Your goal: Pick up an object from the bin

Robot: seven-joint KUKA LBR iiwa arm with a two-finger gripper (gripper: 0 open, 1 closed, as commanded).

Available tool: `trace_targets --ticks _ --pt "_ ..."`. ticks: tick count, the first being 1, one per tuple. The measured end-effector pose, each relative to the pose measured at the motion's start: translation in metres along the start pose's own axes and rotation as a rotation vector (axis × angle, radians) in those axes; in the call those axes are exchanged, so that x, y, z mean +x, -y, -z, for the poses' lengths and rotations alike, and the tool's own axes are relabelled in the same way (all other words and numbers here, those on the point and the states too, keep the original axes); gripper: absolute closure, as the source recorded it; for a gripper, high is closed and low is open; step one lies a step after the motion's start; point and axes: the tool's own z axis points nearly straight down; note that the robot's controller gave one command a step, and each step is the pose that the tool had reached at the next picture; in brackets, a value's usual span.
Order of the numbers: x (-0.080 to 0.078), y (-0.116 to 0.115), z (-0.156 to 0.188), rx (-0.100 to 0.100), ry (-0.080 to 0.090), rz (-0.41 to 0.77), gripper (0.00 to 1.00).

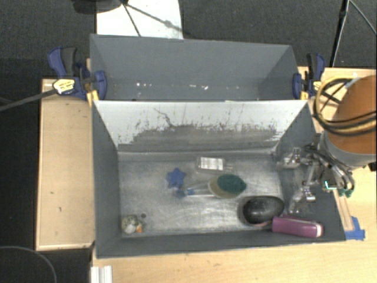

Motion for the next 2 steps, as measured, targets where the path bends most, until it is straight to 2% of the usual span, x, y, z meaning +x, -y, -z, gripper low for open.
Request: trace_targets --ticks 1,2 --pt "-0.0283 -0.0560 -0.1360 0.006 0.020 0.301 0.00" --pt "-0.0299 -0.0564 -0.1329 0.007 0.026 0.304 1.00"
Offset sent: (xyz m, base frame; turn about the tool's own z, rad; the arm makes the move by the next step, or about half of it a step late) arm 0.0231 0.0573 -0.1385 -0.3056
